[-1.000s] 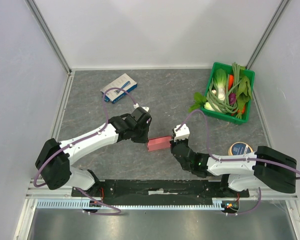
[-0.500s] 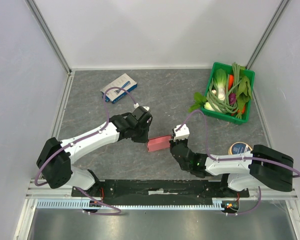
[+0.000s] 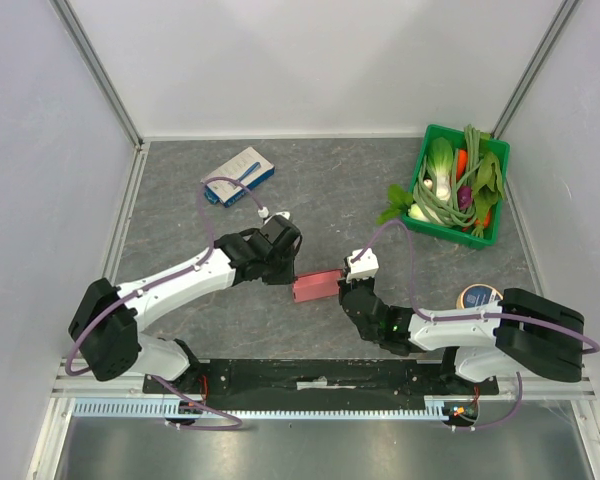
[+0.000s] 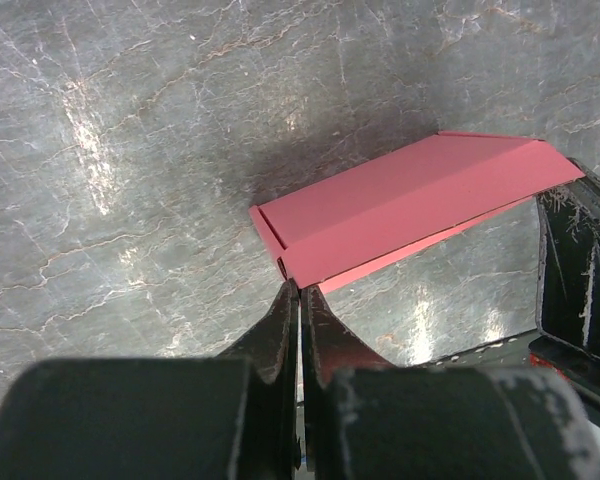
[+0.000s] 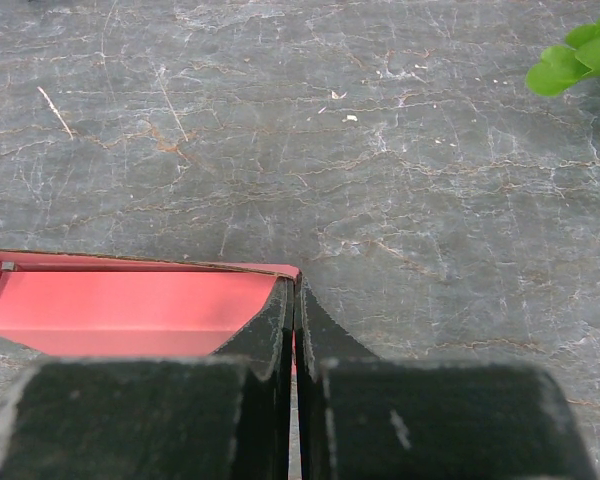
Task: Fold the paper box
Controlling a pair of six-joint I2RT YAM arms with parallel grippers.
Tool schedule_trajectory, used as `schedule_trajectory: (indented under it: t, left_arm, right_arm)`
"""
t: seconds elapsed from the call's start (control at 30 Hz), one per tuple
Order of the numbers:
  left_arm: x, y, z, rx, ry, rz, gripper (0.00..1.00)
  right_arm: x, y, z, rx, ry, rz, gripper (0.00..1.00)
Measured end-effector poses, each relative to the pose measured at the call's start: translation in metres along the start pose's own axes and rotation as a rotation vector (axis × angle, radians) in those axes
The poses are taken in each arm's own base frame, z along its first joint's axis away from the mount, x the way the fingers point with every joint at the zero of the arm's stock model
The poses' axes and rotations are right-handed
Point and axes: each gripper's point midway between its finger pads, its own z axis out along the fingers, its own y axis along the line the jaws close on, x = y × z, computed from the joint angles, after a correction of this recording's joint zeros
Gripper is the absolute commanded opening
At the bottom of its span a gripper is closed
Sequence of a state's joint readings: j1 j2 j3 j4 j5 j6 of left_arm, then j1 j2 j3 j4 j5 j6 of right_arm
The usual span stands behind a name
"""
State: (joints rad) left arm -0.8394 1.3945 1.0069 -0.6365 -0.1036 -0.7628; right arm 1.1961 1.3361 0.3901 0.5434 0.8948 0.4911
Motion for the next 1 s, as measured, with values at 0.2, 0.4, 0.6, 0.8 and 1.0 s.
schedule_trajectory:
  t: [0.2, 0.4, 0.6, 0.8, 1.0]
  left_arm:
    - [-0.0025, 0.0006, 0.0017, 0.002, -0.033, -0.051, 0.02]
    - [-0.0034, 0.002, 0.0031, -0.012, -0.087, -0.094, 0.02]
    - [-0.0039, 0.0017, 0.0042, -0.025, -0.114, -0.092, 0.02]
    - [-0.0036, 0.0009, 0.0039, -0.021, -0.113, -0.091, 0.02]
    - [0.001, -0.0029, 0.0029, 0.01, -0.093, -0.089, 0.02]
  right_arm:
    - [-0.0005, 0.0004, 0.0002, 0.0, -0.001, 0.001, 0.0]
    - [-0.0002, 0.0015, 0.0011, 0.002, 0.0, 0.006, 0.0]
    - [-0.0006, 0.0013, 0.0009, 0.002, 0.0, 0.007, 0.0]
    - [-0.0005, 0.0012, 0.0009, 0.003, 0.0, 0.006, 0.0]
    - [-0.0006, 0.0001, 0.0006, 0.006, 0.0, 0.004, 0.0]
